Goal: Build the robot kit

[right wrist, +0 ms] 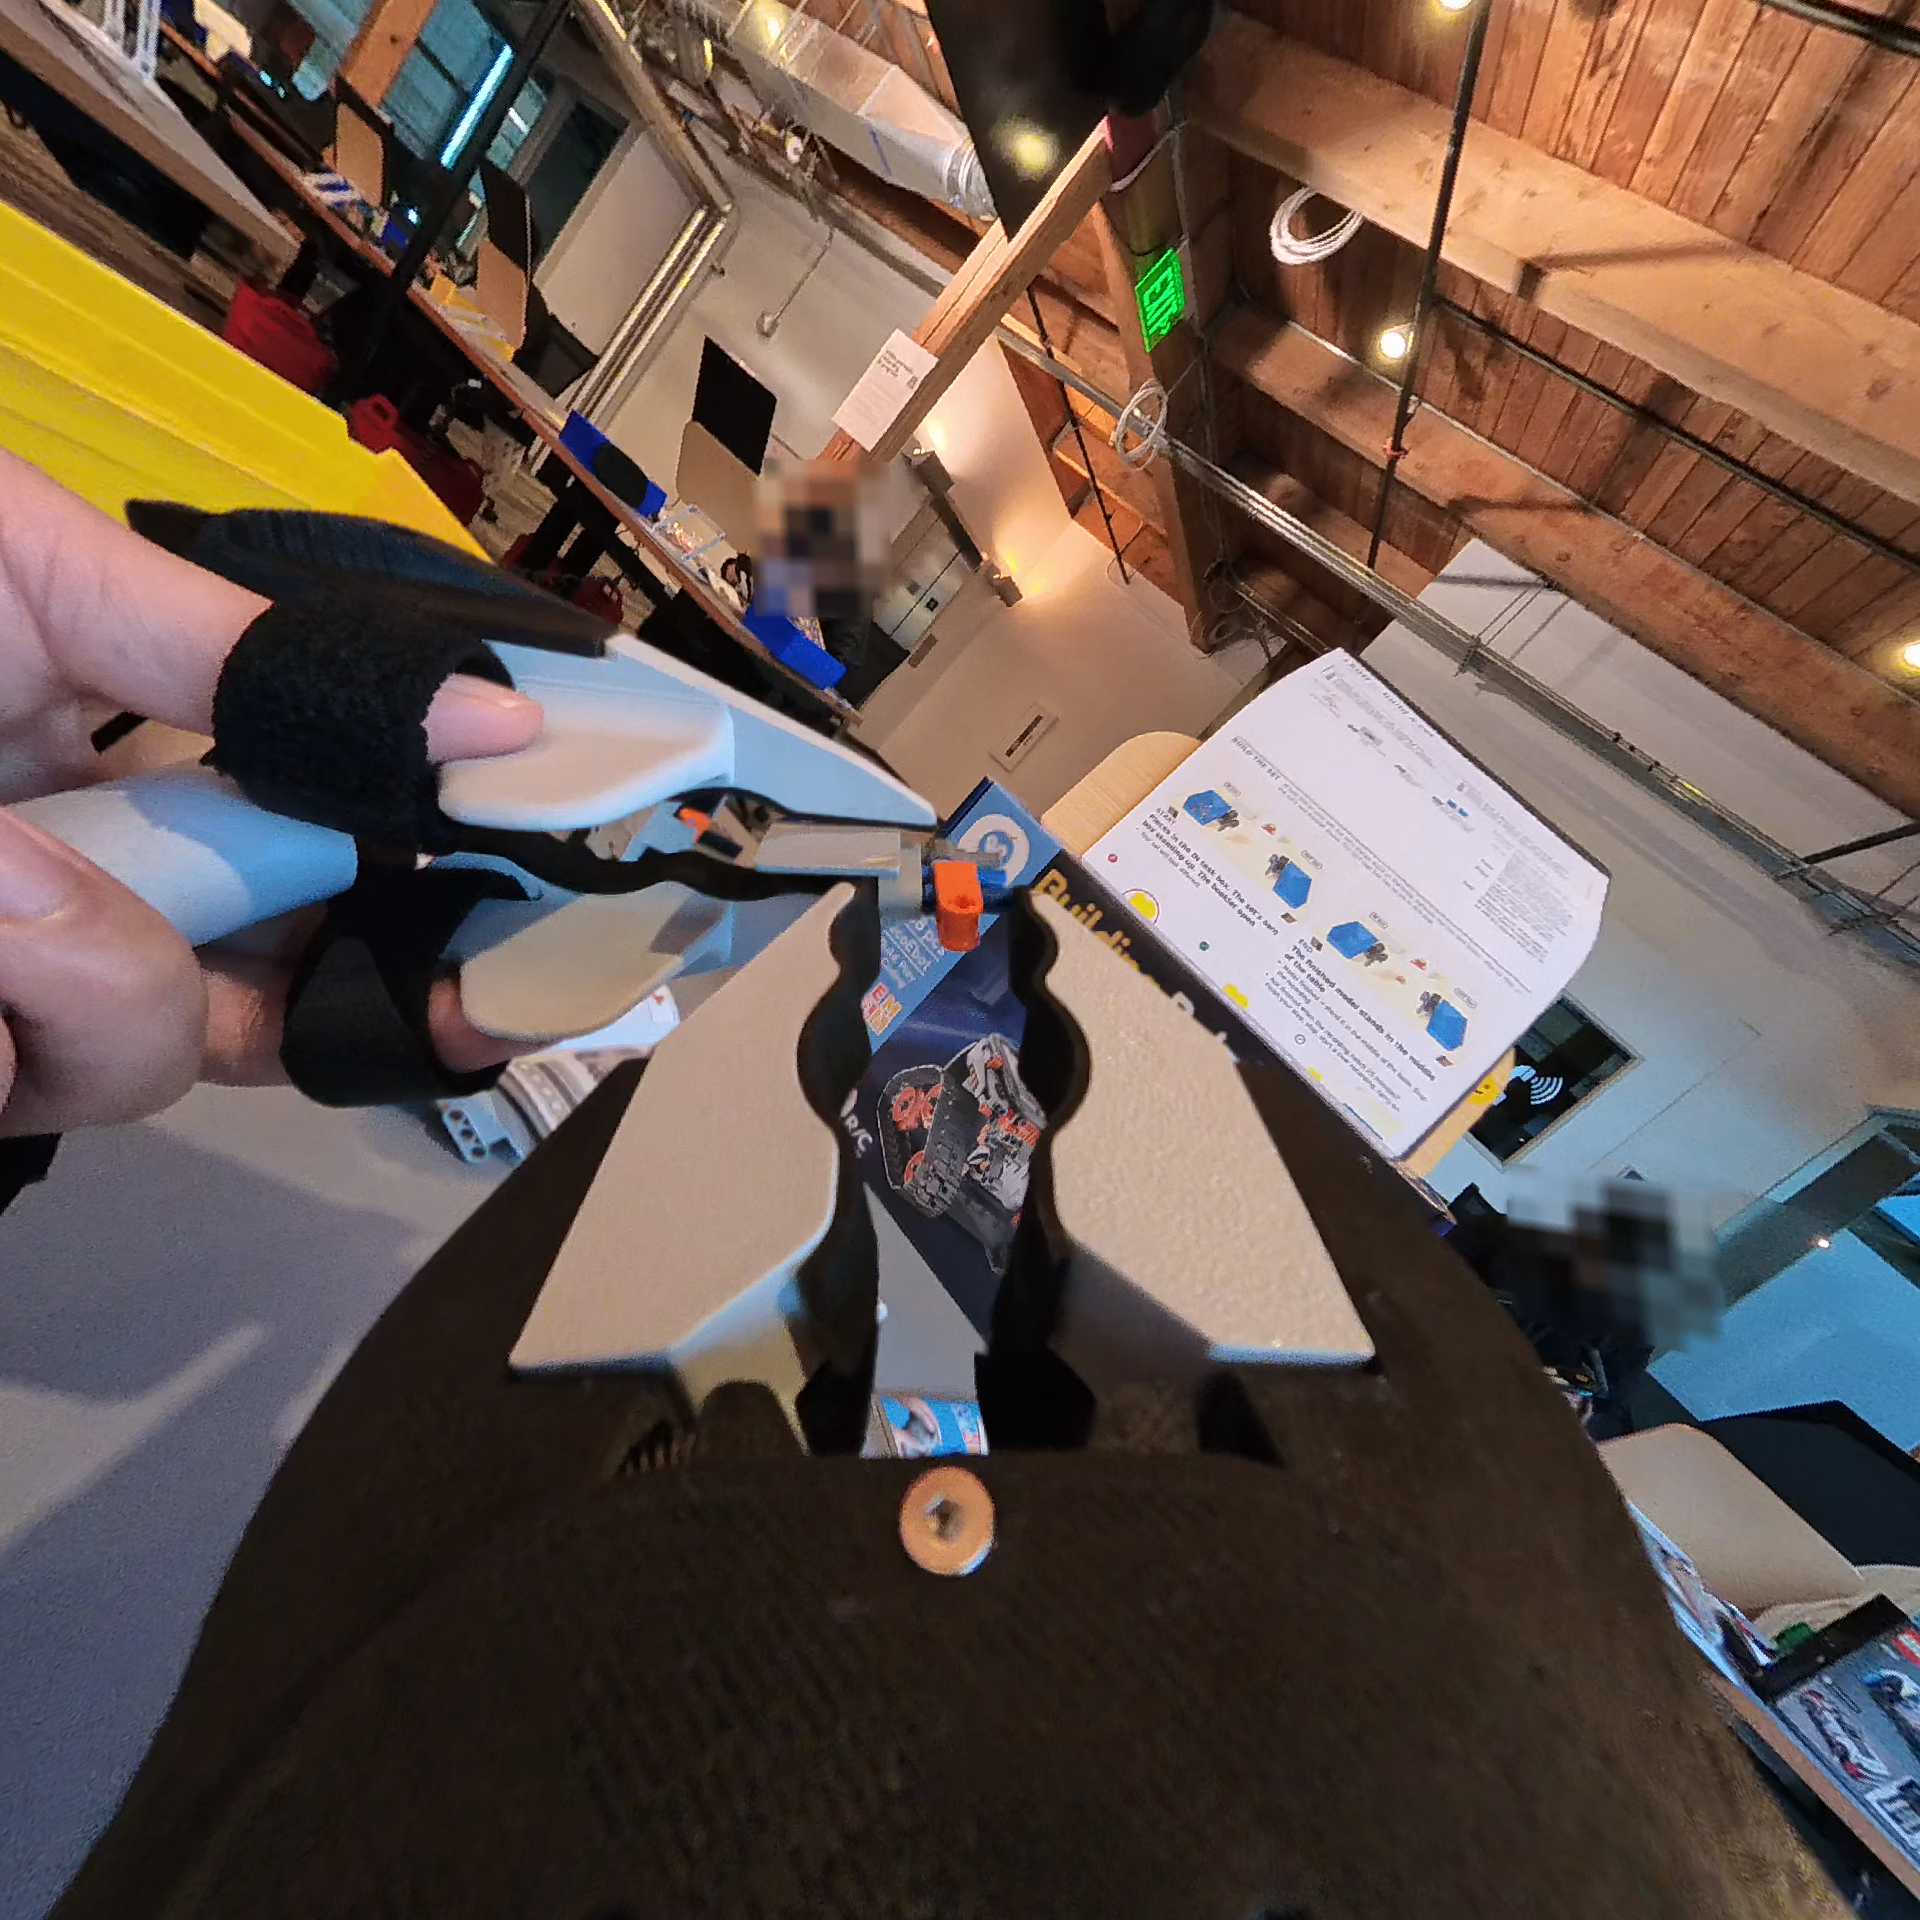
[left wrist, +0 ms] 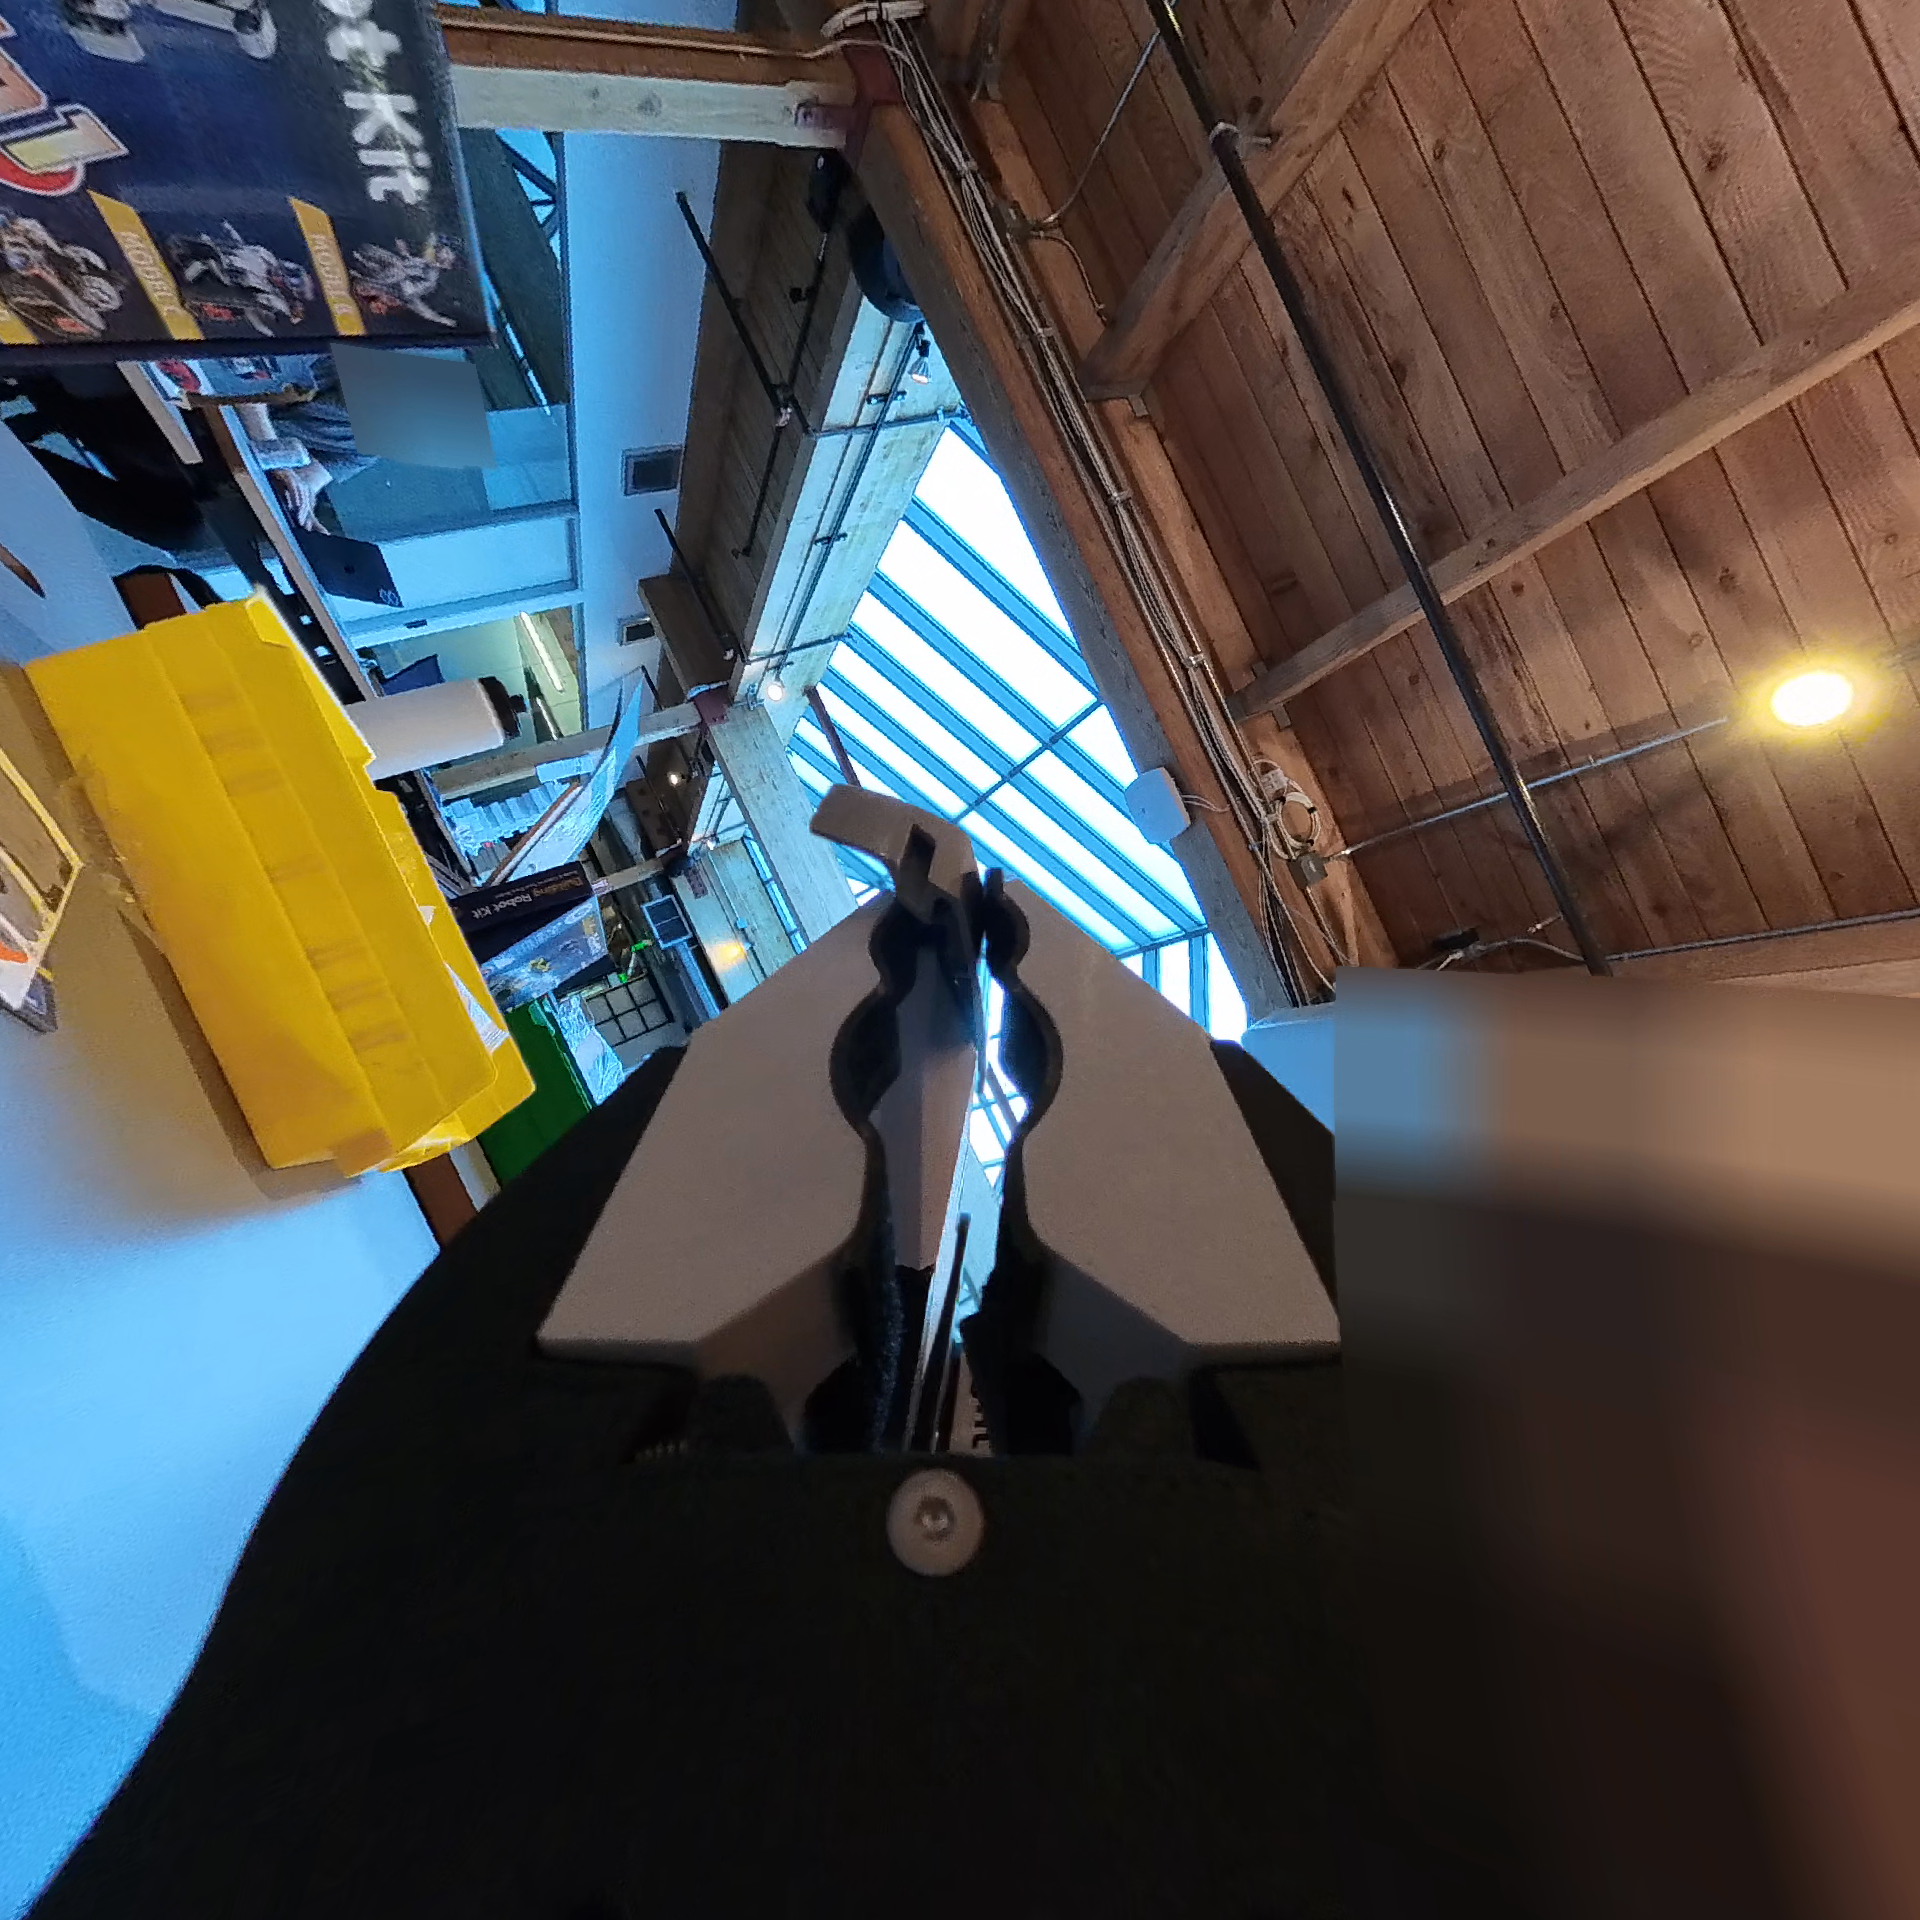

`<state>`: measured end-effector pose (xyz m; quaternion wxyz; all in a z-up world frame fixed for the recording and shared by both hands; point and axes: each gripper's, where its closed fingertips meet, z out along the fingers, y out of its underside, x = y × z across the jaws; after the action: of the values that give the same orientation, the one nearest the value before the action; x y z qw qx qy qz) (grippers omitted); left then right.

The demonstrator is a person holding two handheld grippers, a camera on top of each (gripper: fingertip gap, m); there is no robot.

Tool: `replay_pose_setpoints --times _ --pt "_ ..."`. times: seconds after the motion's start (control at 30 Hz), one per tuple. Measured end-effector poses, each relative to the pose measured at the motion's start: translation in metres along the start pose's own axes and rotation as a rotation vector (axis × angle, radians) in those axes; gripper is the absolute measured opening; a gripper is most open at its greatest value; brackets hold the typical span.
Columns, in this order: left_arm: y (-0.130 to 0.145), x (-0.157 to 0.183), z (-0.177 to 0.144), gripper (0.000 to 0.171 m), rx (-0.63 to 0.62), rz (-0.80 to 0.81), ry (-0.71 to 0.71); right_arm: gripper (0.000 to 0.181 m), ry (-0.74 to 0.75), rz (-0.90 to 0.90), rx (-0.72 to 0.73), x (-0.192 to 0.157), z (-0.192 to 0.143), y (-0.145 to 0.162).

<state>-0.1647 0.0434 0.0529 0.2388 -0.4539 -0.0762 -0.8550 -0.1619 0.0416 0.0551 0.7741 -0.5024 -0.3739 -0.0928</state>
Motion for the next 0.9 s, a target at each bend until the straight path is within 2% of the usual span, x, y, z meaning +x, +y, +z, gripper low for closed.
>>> replay_pose_setpoints --times 0.37,0.53,0.7,0.9 --pt "-0.007 -0.012 -0.008 0.010 0.047 -0.026 -0.034 0.024 -0.029 -0.051 -0.052 -0.010 0.005 0.012" --pt "-0.009 -0.011 -0.006 0.010 0.031 0.011 -0.052 0.025 -0.034 0.079 -0.020 -0.008 0.007 0.012" --pt "-0.009 -0.012 -0.006 0.010 0.022 0.052 -0.081 0.026 -0.014 0.028 -0.015 -0.009 0.006 0.011" --pt "-0.004 -0.009 -0.007 0.010 -0.025 0.050 -0.058 0.025 -0.055 0.091 0.015 -0.009 0.003 0.010"
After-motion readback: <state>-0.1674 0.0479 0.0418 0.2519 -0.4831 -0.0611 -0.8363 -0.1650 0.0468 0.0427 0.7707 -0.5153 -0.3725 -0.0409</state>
